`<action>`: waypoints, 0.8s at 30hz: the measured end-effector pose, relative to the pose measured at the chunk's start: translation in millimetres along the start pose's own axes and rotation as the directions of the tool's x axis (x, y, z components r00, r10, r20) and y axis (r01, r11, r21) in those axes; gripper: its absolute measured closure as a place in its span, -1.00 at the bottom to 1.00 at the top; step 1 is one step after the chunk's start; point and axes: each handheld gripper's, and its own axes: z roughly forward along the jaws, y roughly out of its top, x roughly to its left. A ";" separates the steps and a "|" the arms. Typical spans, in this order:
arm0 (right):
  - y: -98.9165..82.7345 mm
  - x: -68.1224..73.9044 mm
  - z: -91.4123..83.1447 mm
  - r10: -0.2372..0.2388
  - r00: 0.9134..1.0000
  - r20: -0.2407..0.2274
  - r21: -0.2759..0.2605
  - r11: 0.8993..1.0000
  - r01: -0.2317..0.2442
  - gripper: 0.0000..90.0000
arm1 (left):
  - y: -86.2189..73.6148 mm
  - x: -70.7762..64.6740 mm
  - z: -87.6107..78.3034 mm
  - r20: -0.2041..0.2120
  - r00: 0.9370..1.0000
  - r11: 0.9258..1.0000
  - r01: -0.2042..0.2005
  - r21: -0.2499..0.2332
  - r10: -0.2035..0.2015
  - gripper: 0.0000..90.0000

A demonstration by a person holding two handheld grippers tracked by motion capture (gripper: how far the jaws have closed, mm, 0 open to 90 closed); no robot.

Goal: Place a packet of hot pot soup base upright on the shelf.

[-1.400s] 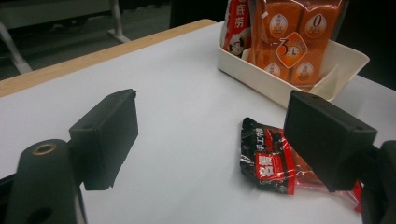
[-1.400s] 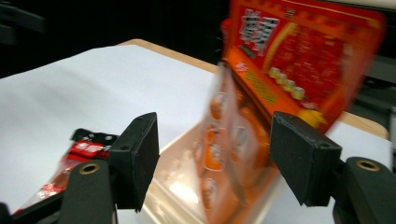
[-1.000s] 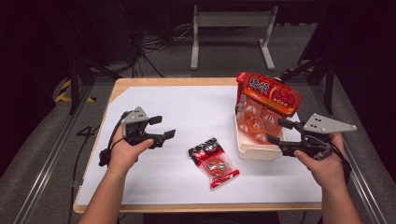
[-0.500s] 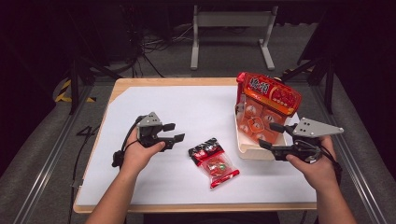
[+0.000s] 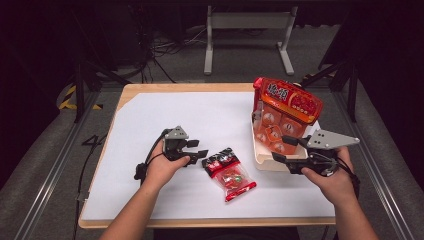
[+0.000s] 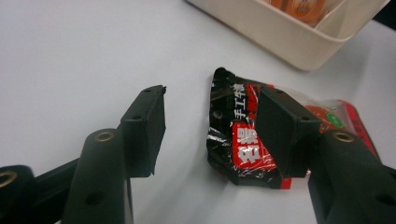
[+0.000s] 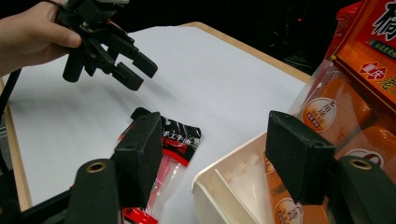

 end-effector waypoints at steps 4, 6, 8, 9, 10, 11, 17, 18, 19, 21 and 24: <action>-0.1 1.4 1.7 -0.003 1.000 -0.005 0.004 1.000 0.003 -0.19 | -2.4 -1.1 6.0 0.008 1.000 0.999 0.014 0.032 -0.014 0.00; -0.2 1.8 1.9 -0.005 1.000 -0.004 0.005 1.000 0.005 -0.19 | -2.7 -1.0 7.5 0.004 1.000 0.999 0.008 0.046 -0.008 0.01; -0.2 2.2 2.0 -0.006 1.000 -0.004 0.005 1.000 0.006 -0.19 | -3.8 -2.8 10.2 0.001 1.000 0.998 0.012 0.067 -0.012 0.02; -0.3 2.3 2.0 -0.007 1.000 -0.005 0.005 1.000 0.007 -0.19 | -4.3 -2.6 10.9 0.003 1.000 0.998 0.008 0.068 -0.009 0.02; -0.3 2.3 2.0 -0.007 1.000 -0.005 0.005 1.000 0.007 -0.19 | -4.3 -2.6 10.9 0.003 1.000 0.998 0.008 0.068 -0.009 0.02; -0.4 2.3 2.2 -0.007 1.000 -0.005 0.004 1.000 0.007 -0.19 | -6.0 -2.9 12.2 0.007 1.000 0.997 0.013 0.078 -0.014 0.02; -2.1 3.6 5.0 -0.013 1.000 -0.012 0.014 1.000 0.013 -0.20 | -13.0 -3.7 17.5 0.014 0.999 0.992 0.033 0.123 -0.035 0.07; -2.2 3.9 5.3 -0.013 1.000 -0.013 0.015 1.000 0.014 -0.21 | -13.1 -3.7 17.7 0.015 0.999 0.992 0.031 0.126 -0.033 0.08; -2.3 4.2 5.6 -0.013 1.000 -0.013 0.016 1.000 0.013 -0.21 | -13.3 -3.9 18.0 0.017 0.999 0.991 0.034 0.128 -0.036 0.09; -2.4 4.5 6.1 -0.014 1.000 -0.014 0.018 1.000 0.014 -0.21 | -13.8 -4.2 19.0 0.022 0.999 0.990 0.041 0.137 -0.044 0.11; -3.1 5.4 8.3 -0.016 1.000 -0.014 0.027 1.000 0.016 -0.21 | -14.8 -3.7 20.4 0.029 0.999 0.988 0.040 0.149 -0.045 0.15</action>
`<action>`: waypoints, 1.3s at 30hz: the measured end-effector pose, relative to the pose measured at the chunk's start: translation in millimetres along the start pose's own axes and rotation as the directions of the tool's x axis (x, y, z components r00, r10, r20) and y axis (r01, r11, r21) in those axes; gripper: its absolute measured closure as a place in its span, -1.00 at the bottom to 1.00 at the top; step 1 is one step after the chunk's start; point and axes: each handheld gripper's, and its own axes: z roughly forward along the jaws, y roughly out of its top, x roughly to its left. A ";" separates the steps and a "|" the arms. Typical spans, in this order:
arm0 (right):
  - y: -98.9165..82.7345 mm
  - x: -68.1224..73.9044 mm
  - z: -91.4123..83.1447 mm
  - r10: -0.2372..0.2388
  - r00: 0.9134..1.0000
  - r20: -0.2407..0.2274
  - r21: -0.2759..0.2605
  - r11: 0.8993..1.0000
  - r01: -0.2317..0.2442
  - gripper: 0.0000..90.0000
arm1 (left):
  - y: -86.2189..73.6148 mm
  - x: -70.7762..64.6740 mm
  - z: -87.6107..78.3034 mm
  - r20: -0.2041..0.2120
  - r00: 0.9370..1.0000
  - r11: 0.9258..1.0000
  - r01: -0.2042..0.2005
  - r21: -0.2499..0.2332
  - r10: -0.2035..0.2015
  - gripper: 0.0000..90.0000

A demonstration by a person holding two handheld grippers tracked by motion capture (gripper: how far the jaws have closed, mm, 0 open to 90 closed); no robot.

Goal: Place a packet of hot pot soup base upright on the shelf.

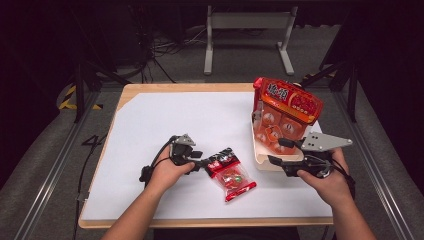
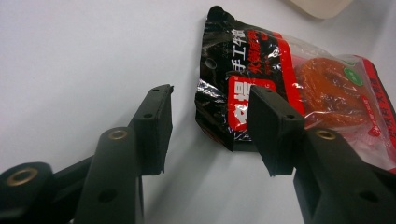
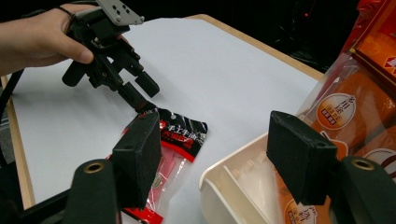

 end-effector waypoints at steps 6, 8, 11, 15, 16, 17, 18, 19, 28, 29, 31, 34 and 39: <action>-0.6 3.0 5.5 -0.018 1.000 -0.007 0.018 1.000 0.018 -0.21 | -1.7 -0.8 4.5 0.012 1.000 1.000 0.008 0.024 -0.009 0.25; -0.5 3.4 5.8 -0.020 1.000 -0.007 0.019 1.000 0.020 -0.21 | -1.8 -0.6 5.7 0.018 1.000 1.000 0.003 0.031 -0.003 0.27; -1.1 3.9 6.5 -0.029 1.000 -0.005 0.025 0.999 0.029 -0.21 | -2.0 -0.6 7.1 0.019 1.000 0.999 0.000 0.040 -0.001 0.29; -1.3 5.1 7.8 -0.040 0.999 -0.005 0.031 0.999 0.040 -0.19 | -2.5 -1.5 9.0 0.023 1.000 0.999 -0.003 0.046 0.002 0.30; -1.3 5.3 8.1 -0.042 0.999 -0.003 0.033 0.999 0.042 -0.19 | -2.5 -1.7 9.7 0.033 0.999 0.999 -0.009 0.048 0.007 0.26; -1.3 5.6 8.6 -0.046 0.999 0.000 0.036 0.998 0.046 -0.18 | -2.5 -1.7 9.7 0.033 0.999 0.999 -0.009 0.048 0.007 0.21; -1.3 5.6 8.6 -0.046 0.999 0.000 0.036 0.998 0.046 -0.18 | -2.7 -2.2 10.6 0.045 0.999 0.999 -0.014 0.048 0.011 0.21; -1.2 6.0 9.3 -0.052 0.999 0.001 0.038 0.998 0.052 -0.18 | -2.7 -2.9 10.9 0.042 0.999 0.999 -0.015 0.047 0.013 0.20; -2.0 8.1 13.3 -0.078 0.997 0.001 0.057 0.995 0.078 -0.14 | -4.5 -7.4 11.7 -0.023 0.997 0.996 -0.073 0.046 0.074 0.46; -2.1 8.4 13.6 -0.077 0.997 -0.001 0.058 0.995 0.077 -0.14 | -5.1 -8.0 12.1 -0.027 0.997 0.997 -0.070 0.042 0.072 0.49; -2.2 8.6 14.4 -0.080 0.997 -0.002 0.060 0.995 0.080 -0.14 | -5.5 -9.2 12.1 -0.034 0.997 0.996 -0.072 0.043 0.074 0.49; -2.4 8.9 15.3 -0.082 0.997 -0.006 0.061 0.995 0.083 -0.14 | -5.4 -12.2 12.7 -0.058 0.993 0.993 -0.102 0.054 0.105 0.53; -2.6 9.5 16.9 -0.086 0.996 -0.009 0.064 0.994 0.086 -0.13 | -3.8 -20.4 15.1 -0.129 0.975 0.982 -0.173 0.078 0.182 0.67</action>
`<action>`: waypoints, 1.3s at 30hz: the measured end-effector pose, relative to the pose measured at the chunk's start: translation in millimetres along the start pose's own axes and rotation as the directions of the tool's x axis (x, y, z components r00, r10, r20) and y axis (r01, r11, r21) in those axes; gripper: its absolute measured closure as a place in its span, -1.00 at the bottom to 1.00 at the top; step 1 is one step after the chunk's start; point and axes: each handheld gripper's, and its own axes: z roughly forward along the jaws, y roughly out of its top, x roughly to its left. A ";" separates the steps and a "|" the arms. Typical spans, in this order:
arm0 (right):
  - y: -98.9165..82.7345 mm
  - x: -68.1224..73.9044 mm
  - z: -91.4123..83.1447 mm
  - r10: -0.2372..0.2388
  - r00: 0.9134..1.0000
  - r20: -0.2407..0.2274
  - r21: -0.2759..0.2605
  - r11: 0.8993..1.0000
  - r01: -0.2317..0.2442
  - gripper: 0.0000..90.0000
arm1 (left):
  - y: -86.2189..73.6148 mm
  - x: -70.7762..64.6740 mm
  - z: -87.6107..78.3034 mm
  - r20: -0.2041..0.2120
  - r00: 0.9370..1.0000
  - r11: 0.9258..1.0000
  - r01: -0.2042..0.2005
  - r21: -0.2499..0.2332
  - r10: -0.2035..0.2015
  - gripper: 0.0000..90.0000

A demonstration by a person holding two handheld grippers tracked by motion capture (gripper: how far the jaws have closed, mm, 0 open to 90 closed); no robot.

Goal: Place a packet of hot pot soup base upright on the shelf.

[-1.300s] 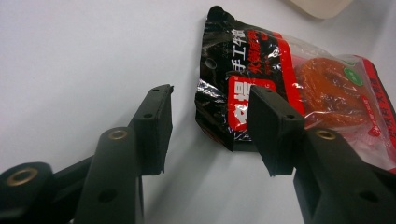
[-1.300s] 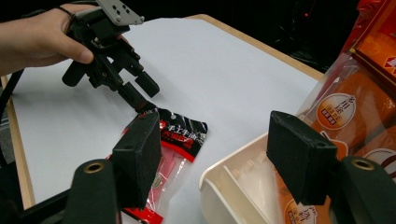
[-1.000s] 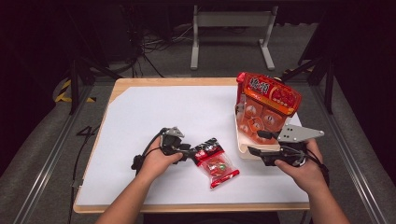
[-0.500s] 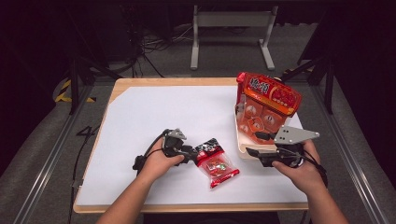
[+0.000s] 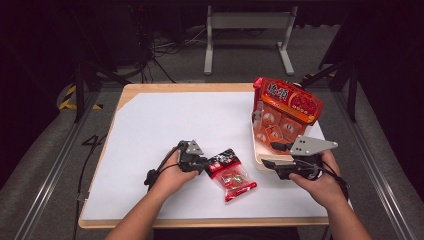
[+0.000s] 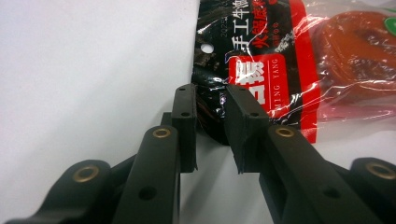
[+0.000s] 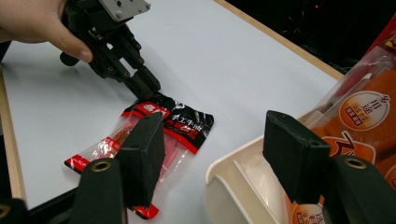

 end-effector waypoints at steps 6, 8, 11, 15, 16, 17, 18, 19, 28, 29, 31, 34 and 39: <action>0.3 1.1 1.7 -0.003 1.000 -0.006 0.003 1.000 0.003 -0.13 | -0.7 -2.2 1.3 0.020 1.000 1.000 0.004 -0.013 -0.003 0.94; 0.2 0.9 2.1 -0.004 1.000 -0.007 0.004 1.000 0.004 -0.13 | -0.6 -2.8 1.1 0.016 1.000 1.000 0.004 -0.010 -0.004 0.97; -0.2 0.8 3.2 -0.005 1.000 -0.009 0.008 1.000 0.005 -0.12 | -0.8 -3.2 1.2 0.013 1.000 1.000 0.002 -0.012 -0.002 0.99; -0.7 1.7 5.6 -0.009 1.000 -0.015 0.015 1.000 0.010 -0.12 | -0.2 -5.0 0.9 0.003 1.000 1.000 -0.010 -0.009 0.010 1.00; -0.8 2.0 6.1 -0.008 1.000 -0.016 0.015 1.000 0.008 -0.12 | 0.2 -5.0 0.8 0.004 1.000 1.000 -0.009 -0.010 0.009 1.00; -0.9 2.0 6.4 -0.009 1.000 -0.017 0.018 1.000 0.009 -0.12 | 0.5 -4.4 0.4 0.010 1.000 1.000 -0.006 -0.013 0.006 1.00; -1.0 1.8 6.5 -0.009 1.000 -0.017 0.018 1.000 0.009 -0.12 | 0.6 -3.4 -0.2 0.013 1.000 1.000 -0.003 -0.023 0.003 1.00; -1.5 1.0 6.2 -0.007 1.000 -0.015 0.017 1.000 0.007 -0.11 | 1.1 -2.3 -2.9 0.027 1.000 0.999 0.006 -0.046 -0.005 1.00; -1.4 0.6 7.5 0.025 0.999 -0.040 0.017 1.000 -0.024 -0.02 | 9.1 -6.1 -23.7 0.041 0.999 0.983 -0.004 -0.183 0.012 1.00; -1.1 0.8 8.2 0.026 0.999 -0.042 0.016 1.000 -0.026 -0.02 | 10.4 -7.1 -26.5 0.043 0.999 0.981 -0.010 -0.194 0.019 1.00; -0.2 1.1 9.5 0.035 0.998 -0.053 0.012 0.999 -0.034 -0.01 | 13.1 -9.9 -31.9 0.044 0.999 0.977 -0.021 -0.211 0.031 1.00; 0.9 0.3 11.5 0.046 0.997 -0.064 0.007 0.999 -0.045 -0.01 | 16.5 -13.3 -40.9 0.055 0.997 0.967 -0.039 -0.251 0.055 1.00; 1.4 -1.2 14.4 0.055 0.996 -0.076 0.002 0.999 -0.055 -0.01 | 23.7 -21.2 -53.8 0.076 0.992 0.947 -0.072 -0.313 0.101 1.00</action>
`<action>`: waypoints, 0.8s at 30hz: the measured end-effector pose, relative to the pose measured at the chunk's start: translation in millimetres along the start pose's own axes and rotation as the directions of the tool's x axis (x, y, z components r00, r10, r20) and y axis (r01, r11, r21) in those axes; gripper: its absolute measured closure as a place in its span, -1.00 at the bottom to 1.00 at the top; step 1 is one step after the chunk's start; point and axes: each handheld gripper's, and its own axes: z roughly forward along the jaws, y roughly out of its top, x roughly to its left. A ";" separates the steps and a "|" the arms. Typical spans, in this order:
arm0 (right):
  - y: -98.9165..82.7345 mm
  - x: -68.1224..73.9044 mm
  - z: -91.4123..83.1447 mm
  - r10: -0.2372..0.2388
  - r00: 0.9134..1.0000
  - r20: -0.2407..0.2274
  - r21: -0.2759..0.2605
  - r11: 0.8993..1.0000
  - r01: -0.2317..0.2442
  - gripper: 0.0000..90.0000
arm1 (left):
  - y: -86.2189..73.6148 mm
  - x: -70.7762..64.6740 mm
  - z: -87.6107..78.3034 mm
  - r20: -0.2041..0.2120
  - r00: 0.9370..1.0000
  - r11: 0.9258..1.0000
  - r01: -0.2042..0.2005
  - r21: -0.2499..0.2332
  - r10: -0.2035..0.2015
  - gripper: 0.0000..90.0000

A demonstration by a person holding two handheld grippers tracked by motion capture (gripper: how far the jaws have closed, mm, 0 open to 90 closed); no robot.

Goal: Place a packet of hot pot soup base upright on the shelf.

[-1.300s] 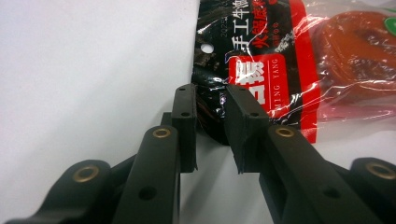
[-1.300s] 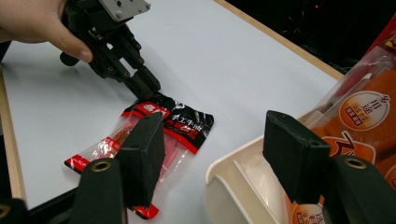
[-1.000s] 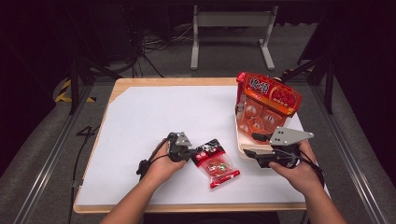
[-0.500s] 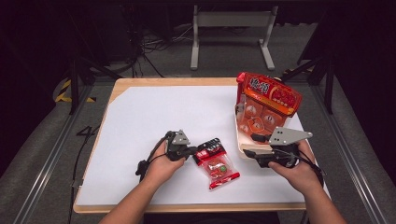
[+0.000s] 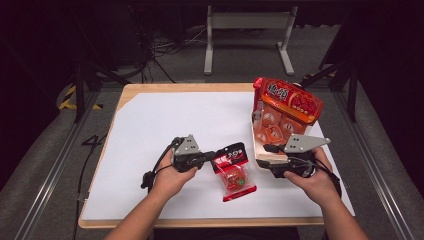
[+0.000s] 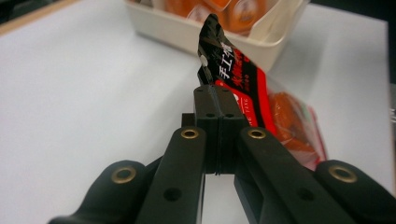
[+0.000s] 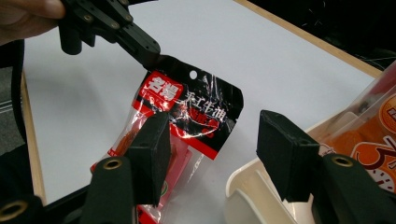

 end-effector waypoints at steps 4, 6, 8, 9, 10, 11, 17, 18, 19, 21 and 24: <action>-0.2 -1.7 2.6 0.009 1.000 -0.010 -0.004 1.000 -0.009 -0.06 | 7.2 -8.9 -4.7 0.015 0.999 0.999 -0.035 -0.027 0.035 1.00; -0.3 -1.8 2.9 0.013 1.000 -0.014 -0.004 1.000 -0.013 -0.07 | 10.4 -12.6 -7.1 0.028 0.998 0.998 -0.048 -0.045 0.050 1.00; -0.7 -2.1 3.4 0.017 1.000 -0.017 -0.007 1.000 -0.017 -0.09 | 13.0 -15.9 -8.7 0.036 0.997 0.996 -0.062 -0.058 0.064 1.00; -0.8 -2.3 3.6 0.016 1.000 -0.017 -0.008 1.000 -0.016 -0.10 | 14.4 -17.7 -9.5 0.039 0.997 0.996 -0.069 -0.063 0.072 1.00; -0.9 -2.4 3.8 0.017 1.000 -0.020 -0.008 1.000 -0.017 -0.11 | 15.1 -18.7 -10.0 0.044 0.996 0.995 -0.072 -0.069 0.075 1.00; -0.9 -2.4 4.0 0.018 1.000 -0.023 -0.009 1.000 -0.018 -0.12 | 16.0 -19.9 -10.5 0.050 0.995 0.994 -0.077 -0.071 0.081 1.00; -1.6 -1.4 7.6 0.014 0.999 -0.050 -0.006 1.000 -0.014 -0.13 | 20.1 -26.1 -13.2 0.083 0.991 0.990 -0.096 -0.099 0.104 1.00; -1.6 -0.5 9.3 0.007 0.998 -0.058 -0.003 1.000 -0.007 -0.13 | 21.1 -27.4 -13.5 0.086 0.990 0.989 -0.107 -0.103 0.116 1.00; -1.6 -0.2 9.8 0.003 0.998 -0.060 -0.001 1.000 -0.003 -0.12 | 21.1 -27.4 -13.5 0.086 0.990 0.989 -0.107 -0.103 0.116 1.00; -1.2 0.9 11.0 -0.007 0.998 -0.064 0.003 1.000 0.007 -0.08 | 21.8 -28.8 -13.8 0.092 0.989 0.988 -0.109 -0.106 0.119 1.00; -0.3 2.8 11.9 -0.022 0.997 -0.076 0.012 1.000 0.023 0.06 | 22.5 -29.7 -14.1 0.096 0.987 0.987 -0.116 -0.111 0.127 1.00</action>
